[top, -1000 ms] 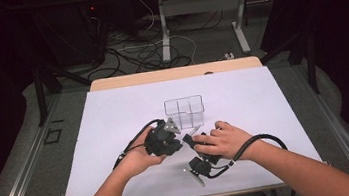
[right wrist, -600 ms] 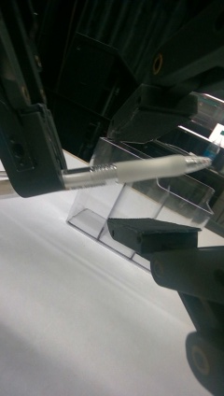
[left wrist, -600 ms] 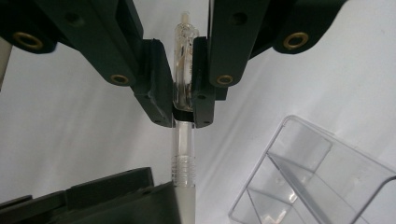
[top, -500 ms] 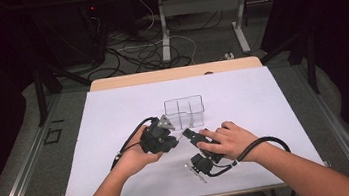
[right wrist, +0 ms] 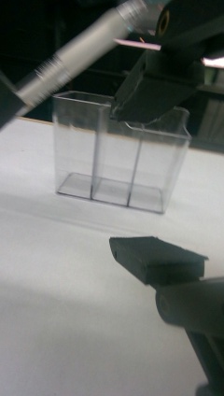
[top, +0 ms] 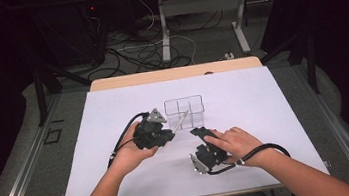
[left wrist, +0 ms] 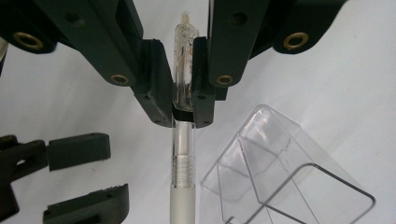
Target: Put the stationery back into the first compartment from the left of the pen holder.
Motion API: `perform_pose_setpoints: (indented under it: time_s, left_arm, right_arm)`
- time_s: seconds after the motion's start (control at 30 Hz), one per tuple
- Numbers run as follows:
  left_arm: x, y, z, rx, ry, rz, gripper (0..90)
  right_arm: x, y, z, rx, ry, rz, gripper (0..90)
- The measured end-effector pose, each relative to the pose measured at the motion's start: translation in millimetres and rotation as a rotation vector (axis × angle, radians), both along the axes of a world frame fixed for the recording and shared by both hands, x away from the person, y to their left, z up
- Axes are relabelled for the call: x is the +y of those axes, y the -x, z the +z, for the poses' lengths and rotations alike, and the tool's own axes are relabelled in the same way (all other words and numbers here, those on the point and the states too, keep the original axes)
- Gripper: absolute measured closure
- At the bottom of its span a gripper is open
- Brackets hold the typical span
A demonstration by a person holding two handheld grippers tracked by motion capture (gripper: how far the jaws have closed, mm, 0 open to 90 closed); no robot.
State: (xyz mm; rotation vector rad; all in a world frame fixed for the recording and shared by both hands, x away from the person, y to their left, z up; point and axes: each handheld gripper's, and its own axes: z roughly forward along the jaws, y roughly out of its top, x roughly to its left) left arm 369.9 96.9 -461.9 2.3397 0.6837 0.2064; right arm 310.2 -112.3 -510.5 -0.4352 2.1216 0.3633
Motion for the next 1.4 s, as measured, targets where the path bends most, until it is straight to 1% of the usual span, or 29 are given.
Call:
perform_pose_setpoints:
  time_s: [0.07,0.1,0.13,0.17,0.2,0.23,0.27,0.3,0.33,0.37,0.4,0.47,0.53,0.57,0.6,0.67,0.7,0.73,0.77,0.8,0.87,0.9,0.93,0.97,1.1,1.13,1.2,1.27,1.4]
  left_arm:
    - [1.6,-1.2,1.7,-0.004,0.024,0.009,79.9]
    - [2.6,-2.7,3.5,-0.014,0.04,0.022,79.9]
    - [2.6,-2.7,3.5,-0.014,0.04,0.022,79.9]
    - [2.7,-3.0,4.2,-0.015,0.056,0.034,79.9]
    - [3.6,-4.2,6.0,-0.015,0.066,0.033,79.9]
    - [3.8,-4.8,6.8,-0.015,0.074,0.036,79.9]
    - [4.0,-5.6,8.0,-0.019,0.08,0.038,79.9]
    - [4.0,-6.2,9.0,-0.023,0.085,0.043,79.9]
    - [4.0,-7.0,10.1,-0.031,0.088,0.047,79.9]
    - [3.9,-8.0,11.2,-0.037,0.098,0.053,79.9]
    - [4.2,-9.1,12.4,-0.047,0.103,0.057,79.9]
    - [5.1,-11.0,14.6,-0.057,0.127,0.07,79.9]
    - [6.6,-13.3,17.4,-0.07,0.155,0.086,79.9]
    - [7.9,-14.3,19.6,-0.067,0.161,0.089,79.9]
    - [8.1,-15.4,20.5,-0.084,0.18,0.101,79.9]
    - [9.8,-17.8,23.7,-0.1,0.208,0.117,79.9]
    - [11.2,-19.4,25.7,-0.109,0.214,0.122,79.9]
    - [11.4,-20.5,26.2,-0.122,0.23,0.134,79.9]
    - [12.0,-21.9,27.2,-0.129,0.244,0.144,79.9]
    - [12.6,-23.2,28.2,-0.139,0.253,0.154,79.8]
    - [13.4,-25.6,29.6,-0.151,0.284,0.176,79.9]
    - [13.8,-27.0,30.1,-0.156,0.298,0.185,79.9]
    - [14.2,-28.5,30.9,-0.152,0.311,0.194,79.9]
    - [13.4,-30.0,30.6,-0.165,0.327,0.211,79.9]
    - [9.9,-37.5,30.4,-0.189,0.364,0.253,79.8]
    - [8.6,-39.4,30.2,-0.192,0.368,0.262,79.8]
    - [5.2,-43.7,28.6,-0.199,0.376,0.275,79.8]
    - [1.6,-47.5,25.9,-0.199,0.388,0.287,79.9]
    - [-6.2,-54.9,20.5,-0.2,0.392,0.3,79.9]
  right_arm:
    - [-2.7,-2.2,-1.0,0.073,-0.05,-0.057,26.2]
    - [-4.0,-3.6,-1.4,0.098,-0.071,-0.084,25.1]
    - [-5.4,-5.5,-2.0,0.139,-0.102,-0.103,24.3]
    - [-6.9,-7.6,-1.7,0.174,-0.121,-0.124,22.9]
    - [-9.0,-8.9,-1.0,0.209,-0.149,-0.178,22.1]
    - [-10.0,-11.6,-0.8,0.236,-0.168,-0.188,22.0]
    - [-11.6,-14.2,0.7,0.269,-0.177,-0.214,21.6]
    - [-13.0,-15.2,-0.3,0.307,-0.22,-0.257,20.7]
    - [-13.0,-15.2,-0.3,0.307,-0.22,-0.257,20.7]
    - [-14.1,-17.0,-0.6,0.33,-0.242,-0.287,19.6]
    - [-15.6,-20.1,-0.5,0.357,-0.249,-0.308,18.4]
    - [-17.5,-23.7,-2.3,0.389,-0.284,-0.338,15.5]
    - [-19.5,-26.0,-3.9,0.424,-0.318,-0.369,15.1]
    - [-20.4,-27.0,-4.4,0.44,-0.335,-0.382,14.4]
    - [-21.4,-28.0,-4.9,0.45,-0.353,-0.396,13.1]
    - [-24.1,-30.4,-4.0,0.471,-0.376,-0.425,9.0]
    - [-26.4,-32.8,-4.2,0.513,-0.428,-0.464,3.3]
    - [-26.4,-32.8,-4.2,0.513,-0.428,-0.464,3.3]
    - [-28.2,-34.1,-3.8,0.529,-0.449,-0.477,1.8]
    - [-30.2,-35.6,-3.1,0.544,-0.472,-0.491,0.0]
    - [-34.2,-37.4,-1.4,0.582,-0.53,-0.538,0.0]
    - [-36.2,-38.3,-0.2,0.592,-0.553,-0.55,0.0]
    - [-38.0,-39.2,1.0,0.6,-0.578,-0.559,0.0]
    - [-40.0,-40.1,2.3,0.607,-0.598,-0.565,0.0]
    - [-47.3,-44.6,4.9,0.655,-0.678,-0.581,0.0]
    - [-48.9,-45.0,5.5,0.67,-0.69,-0.595,0.0]
    - [-52.5,-47.2,5.4,0.666,-0.721,-0.606,0.0]
    - [-55.8,-48.4,5.7,0.684,-0.747,-0.625,0.0]
    - [-61.8,-51.5,4.1,0.683,-0.77,-0.647,0.0]
